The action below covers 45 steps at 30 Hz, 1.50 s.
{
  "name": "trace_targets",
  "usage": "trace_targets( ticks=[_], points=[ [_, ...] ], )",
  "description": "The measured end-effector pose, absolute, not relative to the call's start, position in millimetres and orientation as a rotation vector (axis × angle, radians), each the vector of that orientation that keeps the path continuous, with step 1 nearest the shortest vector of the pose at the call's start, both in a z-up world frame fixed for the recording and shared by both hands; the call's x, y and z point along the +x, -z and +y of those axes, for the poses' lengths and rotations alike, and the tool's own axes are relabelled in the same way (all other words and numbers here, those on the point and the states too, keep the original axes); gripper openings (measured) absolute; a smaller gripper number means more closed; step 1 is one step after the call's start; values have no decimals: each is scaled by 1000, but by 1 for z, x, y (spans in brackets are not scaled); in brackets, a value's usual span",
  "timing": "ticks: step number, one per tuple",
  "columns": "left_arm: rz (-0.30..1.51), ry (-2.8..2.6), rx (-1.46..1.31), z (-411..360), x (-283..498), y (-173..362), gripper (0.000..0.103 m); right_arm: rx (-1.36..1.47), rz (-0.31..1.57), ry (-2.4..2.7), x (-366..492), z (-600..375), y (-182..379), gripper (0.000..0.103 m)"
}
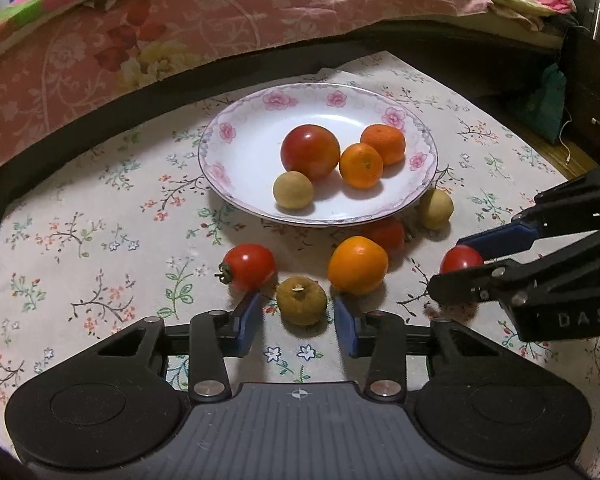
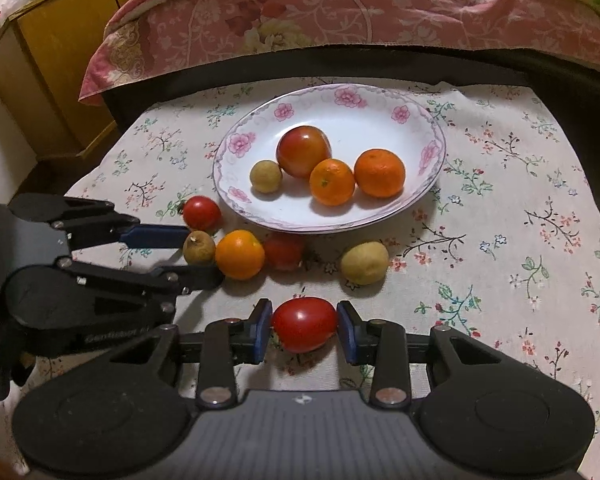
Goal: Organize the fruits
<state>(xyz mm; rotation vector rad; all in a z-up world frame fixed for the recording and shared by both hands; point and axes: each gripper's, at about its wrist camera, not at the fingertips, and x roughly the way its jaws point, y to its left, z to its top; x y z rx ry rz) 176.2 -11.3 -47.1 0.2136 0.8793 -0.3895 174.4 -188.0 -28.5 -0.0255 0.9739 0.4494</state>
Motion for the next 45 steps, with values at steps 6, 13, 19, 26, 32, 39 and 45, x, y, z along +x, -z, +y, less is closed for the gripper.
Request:
trace_targets(
  ticks=[6, 13, 19, 26, 32, 39, 45],
  points=[
    [876, 396, 227, -16, 173, 45, 34, -42, 982, -455, 174, -184, 29, 35],
    [888, 415, 219, -13, 164, 39, 34, -53, 999, -465, 174, -182, 29, 35],
    [914, 424, 236, -9, 133, 31, 34, -74, 1004, -487, 167, -180, 28, 35],
    [947, 432, 231, -8, 103, 31, 35, -121, 1024, -510, 140, -175, 27, 35],
    [945, 445, 243, -9, 93, 34, 37, -128, 1040, -507, 115, -175, 29, 35],
    [945, 448, 246, -8, 92, 36, 44, -141, 1033, -499, 108, -174, 29, 37],
    [937, 460, 256, -7, 92, 33, 63, -137, 1039, -494, 103, -178, 28, 52]
  ],
)
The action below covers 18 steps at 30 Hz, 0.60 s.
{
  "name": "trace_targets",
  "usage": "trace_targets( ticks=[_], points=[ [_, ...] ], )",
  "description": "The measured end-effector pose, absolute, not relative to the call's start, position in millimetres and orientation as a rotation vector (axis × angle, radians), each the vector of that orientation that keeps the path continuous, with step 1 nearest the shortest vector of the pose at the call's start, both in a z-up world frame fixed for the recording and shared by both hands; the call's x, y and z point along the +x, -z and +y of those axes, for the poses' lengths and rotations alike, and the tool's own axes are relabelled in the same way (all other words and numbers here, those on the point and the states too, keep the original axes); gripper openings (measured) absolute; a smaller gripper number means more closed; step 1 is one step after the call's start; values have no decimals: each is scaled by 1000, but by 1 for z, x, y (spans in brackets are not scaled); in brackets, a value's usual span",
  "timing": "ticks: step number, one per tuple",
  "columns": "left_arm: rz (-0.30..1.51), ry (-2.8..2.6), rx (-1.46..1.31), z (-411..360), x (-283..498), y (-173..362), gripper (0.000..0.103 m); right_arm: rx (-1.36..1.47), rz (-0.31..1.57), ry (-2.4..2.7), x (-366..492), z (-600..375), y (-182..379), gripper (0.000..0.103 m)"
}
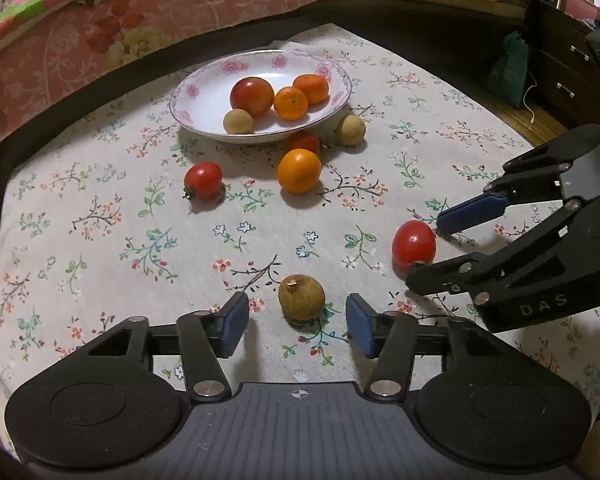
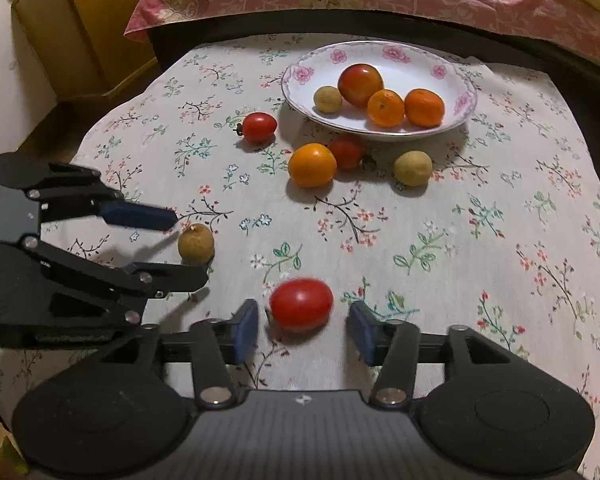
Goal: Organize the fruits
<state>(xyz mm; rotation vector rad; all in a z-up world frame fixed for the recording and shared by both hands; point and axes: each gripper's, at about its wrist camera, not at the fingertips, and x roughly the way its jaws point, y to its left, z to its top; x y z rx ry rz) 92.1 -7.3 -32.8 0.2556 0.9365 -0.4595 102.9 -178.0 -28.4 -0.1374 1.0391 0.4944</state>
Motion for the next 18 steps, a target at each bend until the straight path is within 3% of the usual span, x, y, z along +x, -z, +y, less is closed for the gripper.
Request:
trace_targets(
  ticks=[18],
  points=[
    [931, 473, 272, -12, 95, 38, 61, -138, 1010, -512, 106, -175, 31, 51]
  ],
)
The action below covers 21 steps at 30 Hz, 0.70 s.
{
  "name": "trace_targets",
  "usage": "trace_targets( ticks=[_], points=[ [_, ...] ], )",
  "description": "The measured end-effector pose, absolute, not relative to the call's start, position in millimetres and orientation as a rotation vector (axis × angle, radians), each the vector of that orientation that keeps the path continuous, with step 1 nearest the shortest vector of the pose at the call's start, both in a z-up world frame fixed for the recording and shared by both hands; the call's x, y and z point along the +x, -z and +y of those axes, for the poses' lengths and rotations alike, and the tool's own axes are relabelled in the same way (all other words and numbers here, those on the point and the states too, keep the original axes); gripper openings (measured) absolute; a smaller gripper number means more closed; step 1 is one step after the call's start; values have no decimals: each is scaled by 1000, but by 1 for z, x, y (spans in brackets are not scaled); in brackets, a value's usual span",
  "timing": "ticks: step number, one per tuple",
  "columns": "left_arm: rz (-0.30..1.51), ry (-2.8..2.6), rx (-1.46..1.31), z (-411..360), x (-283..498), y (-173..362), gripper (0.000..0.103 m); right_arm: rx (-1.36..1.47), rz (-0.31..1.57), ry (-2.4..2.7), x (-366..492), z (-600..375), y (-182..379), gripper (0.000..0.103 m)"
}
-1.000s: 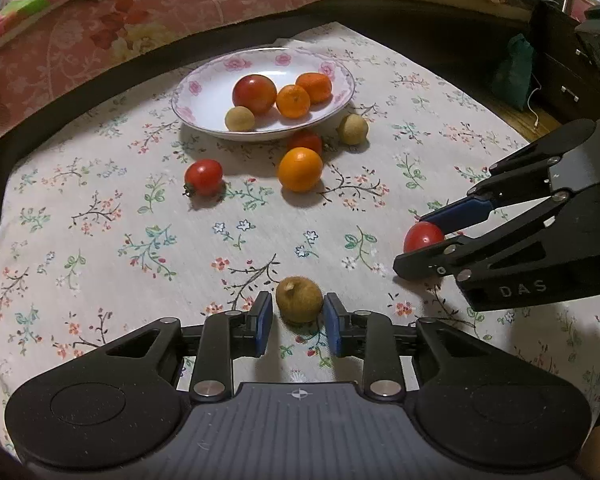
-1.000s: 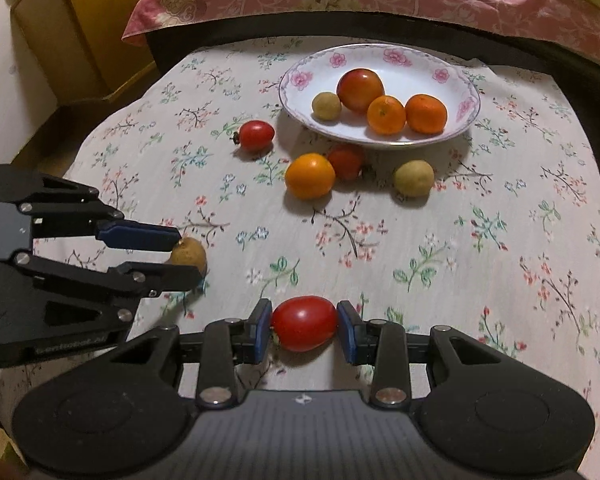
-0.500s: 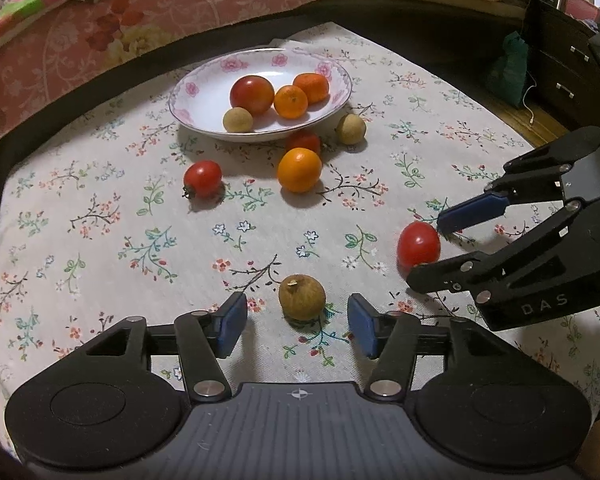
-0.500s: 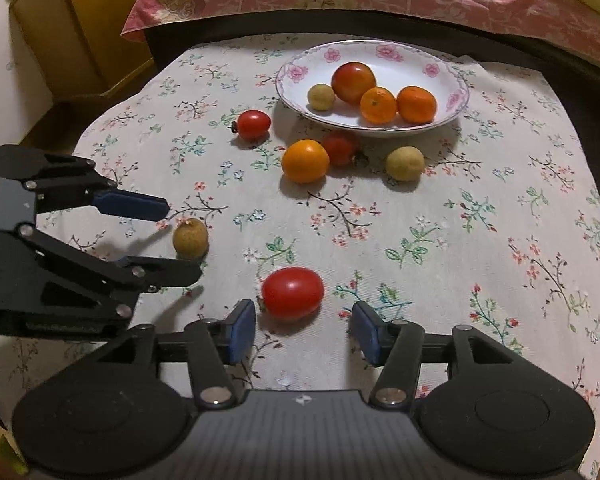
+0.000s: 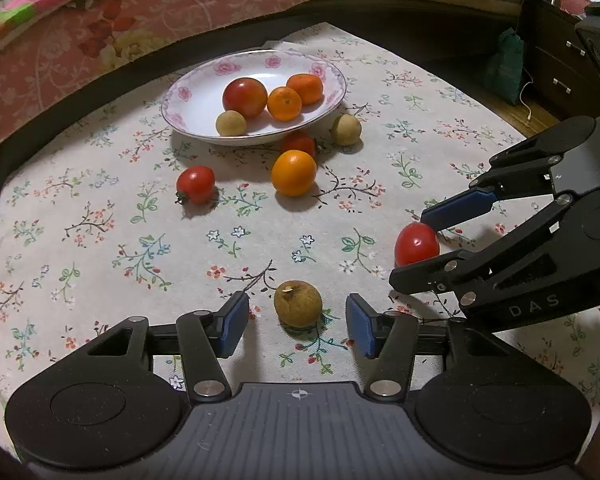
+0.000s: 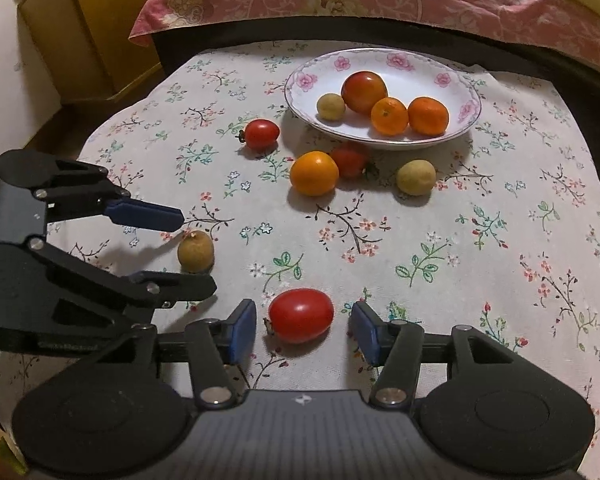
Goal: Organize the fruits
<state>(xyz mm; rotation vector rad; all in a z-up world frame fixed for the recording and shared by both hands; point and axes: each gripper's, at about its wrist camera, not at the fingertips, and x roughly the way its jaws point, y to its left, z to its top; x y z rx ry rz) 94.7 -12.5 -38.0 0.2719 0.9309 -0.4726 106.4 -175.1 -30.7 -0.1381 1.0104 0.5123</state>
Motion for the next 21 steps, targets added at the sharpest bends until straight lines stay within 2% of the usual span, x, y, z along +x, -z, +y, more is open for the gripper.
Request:
trace_targets(
  ticks=[2, 4, 8, 21],
  points=[
    [936, 475, 271, -14, 95, 39, 54, -146, 1008, -515, 105, -174, 31, 48],
    [944, 483, 275, -16, 94, 41, 45, -158, 1005, -517, 104, -172, 31, 39],
    [943, 473, 266, -17, 95, 41, 37, -179, 1006, -527, 102, -169, 31, 37],
    [922, 471, 256, -18, 98, 36, 35, -152, 989, -529, 105, -171, 23, 36]
  ],
)
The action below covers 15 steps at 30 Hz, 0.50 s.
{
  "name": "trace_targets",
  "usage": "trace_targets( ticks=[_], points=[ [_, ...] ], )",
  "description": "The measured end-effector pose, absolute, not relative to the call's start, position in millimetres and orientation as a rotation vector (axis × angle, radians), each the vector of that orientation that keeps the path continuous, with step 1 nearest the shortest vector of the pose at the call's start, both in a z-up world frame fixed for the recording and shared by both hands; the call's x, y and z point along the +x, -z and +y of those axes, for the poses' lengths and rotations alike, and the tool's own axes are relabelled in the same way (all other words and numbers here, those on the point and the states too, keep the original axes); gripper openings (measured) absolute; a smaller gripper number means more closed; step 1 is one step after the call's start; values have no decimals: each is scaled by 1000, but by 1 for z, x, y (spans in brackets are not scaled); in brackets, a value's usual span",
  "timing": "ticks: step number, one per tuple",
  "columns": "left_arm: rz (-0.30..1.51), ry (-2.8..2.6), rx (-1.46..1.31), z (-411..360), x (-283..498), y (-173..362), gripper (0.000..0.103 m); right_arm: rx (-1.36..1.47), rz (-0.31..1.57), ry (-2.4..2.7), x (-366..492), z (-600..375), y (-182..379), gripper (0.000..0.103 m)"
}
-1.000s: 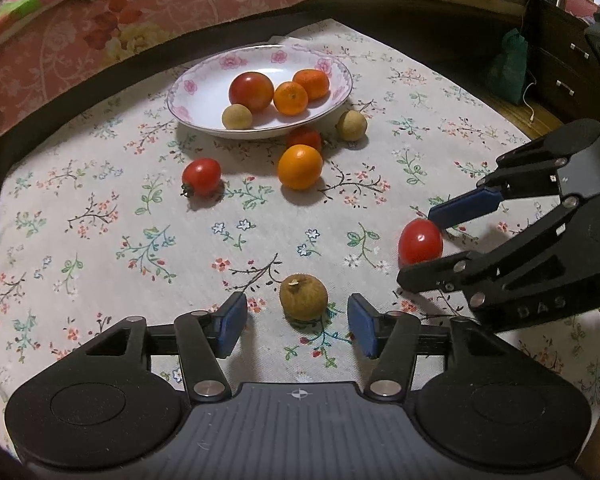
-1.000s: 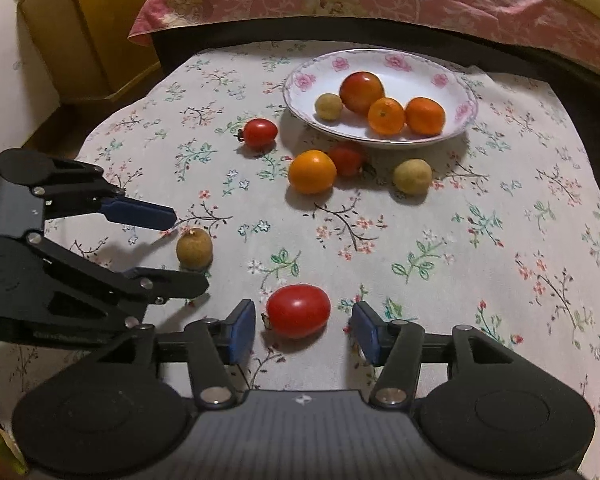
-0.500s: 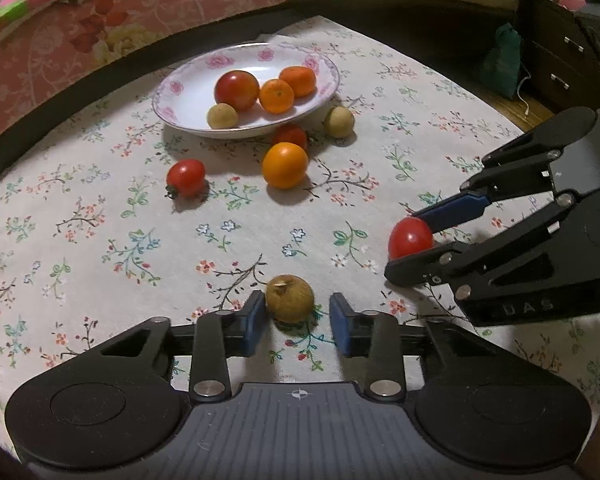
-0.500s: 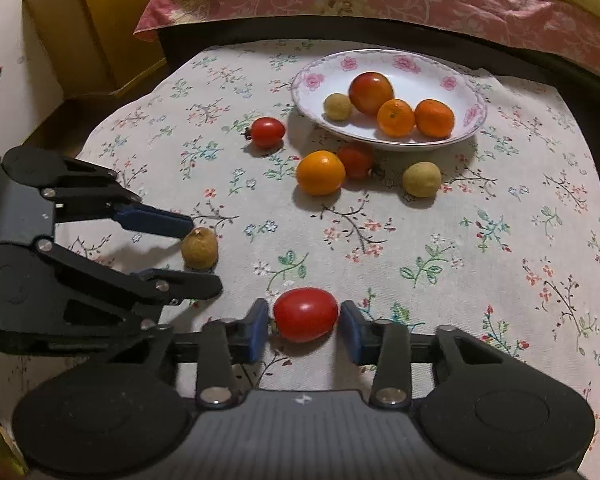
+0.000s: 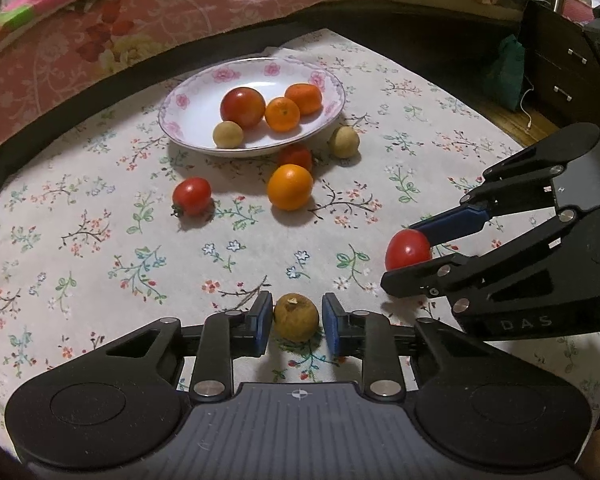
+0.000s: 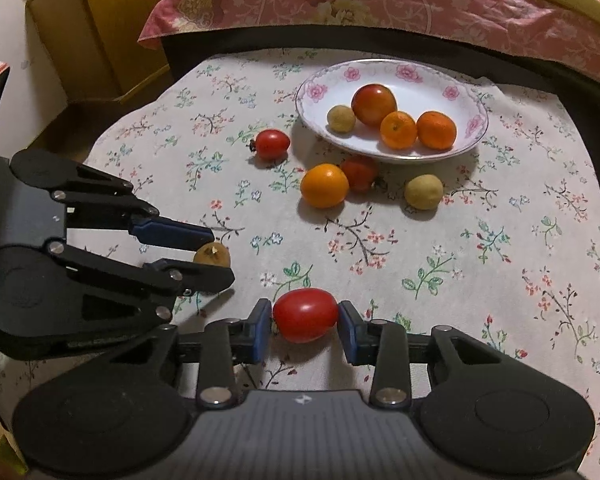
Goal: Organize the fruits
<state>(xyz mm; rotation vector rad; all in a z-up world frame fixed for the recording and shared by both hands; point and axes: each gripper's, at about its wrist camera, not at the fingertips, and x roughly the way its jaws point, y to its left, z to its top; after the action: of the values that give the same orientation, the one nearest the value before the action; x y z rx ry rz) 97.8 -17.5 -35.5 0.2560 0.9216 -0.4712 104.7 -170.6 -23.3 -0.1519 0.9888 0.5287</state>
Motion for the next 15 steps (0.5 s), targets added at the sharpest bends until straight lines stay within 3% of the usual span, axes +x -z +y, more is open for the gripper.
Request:
trace_targets(
  ticks=[9, 15],
  points=[
    [941, 471, 253, -16, 98, 44, 41, -154, 998, -518, 108, -171, 29, 36],
    [940, 459, 251, -16, 95, 46, 39, -144, 1009, -512, 111, -173, 30, 36]
  ],
)
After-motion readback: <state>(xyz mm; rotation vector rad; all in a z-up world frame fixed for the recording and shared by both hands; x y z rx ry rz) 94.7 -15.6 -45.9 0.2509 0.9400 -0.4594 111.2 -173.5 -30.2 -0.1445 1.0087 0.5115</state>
